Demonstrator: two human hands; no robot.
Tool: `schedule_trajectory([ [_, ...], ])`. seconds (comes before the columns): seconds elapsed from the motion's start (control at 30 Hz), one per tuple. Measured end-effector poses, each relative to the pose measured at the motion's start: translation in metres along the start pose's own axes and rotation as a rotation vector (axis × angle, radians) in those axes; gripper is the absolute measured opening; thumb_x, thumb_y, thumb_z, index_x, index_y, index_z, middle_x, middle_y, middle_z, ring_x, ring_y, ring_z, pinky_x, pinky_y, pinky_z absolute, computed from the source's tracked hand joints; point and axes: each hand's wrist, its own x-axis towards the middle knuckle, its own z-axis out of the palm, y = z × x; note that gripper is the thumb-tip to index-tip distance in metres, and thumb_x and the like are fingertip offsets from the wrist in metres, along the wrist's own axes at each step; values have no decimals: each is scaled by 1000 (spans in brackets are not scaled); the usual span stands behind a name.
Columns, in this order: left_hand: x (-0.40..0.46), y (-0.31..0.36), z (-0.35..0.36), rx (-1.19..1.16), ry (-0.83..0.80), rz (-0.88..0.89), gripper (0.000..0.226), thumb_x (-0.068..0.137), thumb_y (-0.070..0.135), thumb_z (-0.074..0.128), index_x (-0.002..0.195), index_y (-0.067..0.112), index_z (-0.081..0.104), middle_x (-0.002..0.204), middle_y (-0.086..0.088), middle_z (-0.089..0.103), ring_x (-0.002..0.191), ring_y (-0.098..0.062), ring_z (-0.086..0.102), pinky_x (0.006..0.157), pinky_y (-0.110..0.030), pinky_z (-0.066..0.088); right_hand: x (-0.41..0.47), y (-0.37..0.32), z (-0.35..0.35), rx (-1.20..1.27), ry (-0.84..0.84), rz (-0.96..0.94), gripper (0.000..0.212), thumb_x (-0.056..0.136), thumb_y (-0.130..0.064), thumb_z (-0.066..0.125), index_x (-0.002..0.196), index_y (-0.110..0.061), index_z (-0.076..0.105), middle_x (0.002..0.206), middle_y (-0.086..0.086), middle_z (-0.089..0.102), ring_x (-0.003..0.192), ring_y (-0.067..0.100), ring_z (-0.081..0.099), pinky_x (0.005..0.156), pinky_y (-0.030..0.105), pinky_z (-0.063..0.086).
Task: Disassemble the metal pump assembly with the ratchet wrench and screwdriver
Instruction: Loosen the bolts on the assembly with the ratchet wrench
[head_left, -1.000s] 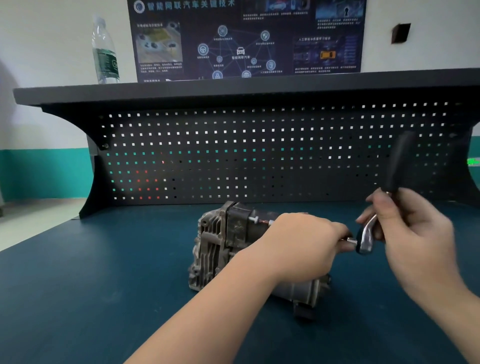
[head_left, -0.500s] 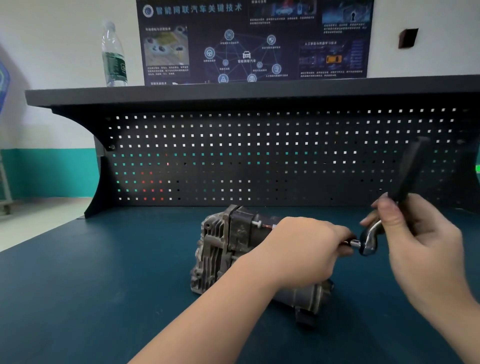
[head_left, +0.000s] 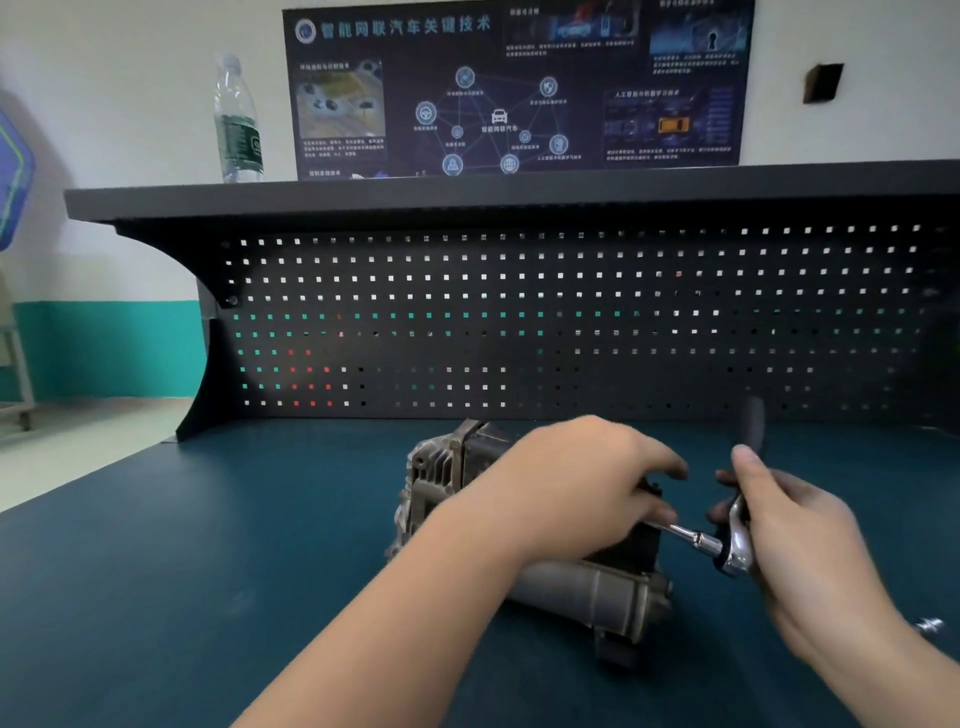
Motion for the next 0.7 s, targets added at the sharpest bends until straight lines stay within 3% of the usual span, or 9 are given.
schedule_trajectory([
  [0.1, -13, -23, -30, 51, 19, -147, 29, 77, 38, 69, 106, 34, 63, 112, 14, 62, 106, -12, 55, 90, -34, 47, -2, 2, 1, 32, 33, -38, 34, 95, -40, 53, 79, -12, 65, 45, -3, 60, 58, 17, 56, 61, 34, 42],
  [0.2, -27, -44, -49, 62, -71, -292, 24, 73, 34, 75, 92, 31, 62, 90, 14, 57, 86, -11, 55, 70, -26, 48, -3, 4, 2, 65, 58, -44, 34, 94, -40, 54, 77, -13, 65, 46, -5, 60, 58, 17, 55, 61, 33, 41],
  [0.33, -27, -51, -49, 47, -52, -337, 16, 76, 29, 75, 90, 27, 66, 83, 14, 56, 79, -9, 56, 44, -9, 41, -2, 3, 2, 69, 50, -45, 34, 94, -42, 54, 77, -14, 66, 48, -5, 61, 63, 18, 56, 69, 36, 42],
  [0.5, -22, -47, -43, 135, -45, -297, 14, 79, 26, 71, 91, 21, 67, 86, 6, 63, 78, -17, 58, 66, -29, 50, 1, 0, -2, 75, 53, -77, 33, 93, -42, 55, 77, -15, 66, 46, -7, 59, 62, 17, 54, 64, 32, 40],
  [0.7, -17, -34, -32, 316, -35, -182, 9, 90, 20, 56, 87, 14, 51, 95, -2, 56, 83, -24, 53, 66, -33, 43, 13, -4, -9, 134, 34, -98, 33, 93, -41, 55, 78, -13, 65, 46, -7, 55, 42, 4, 50, 54, 30, 37],
])
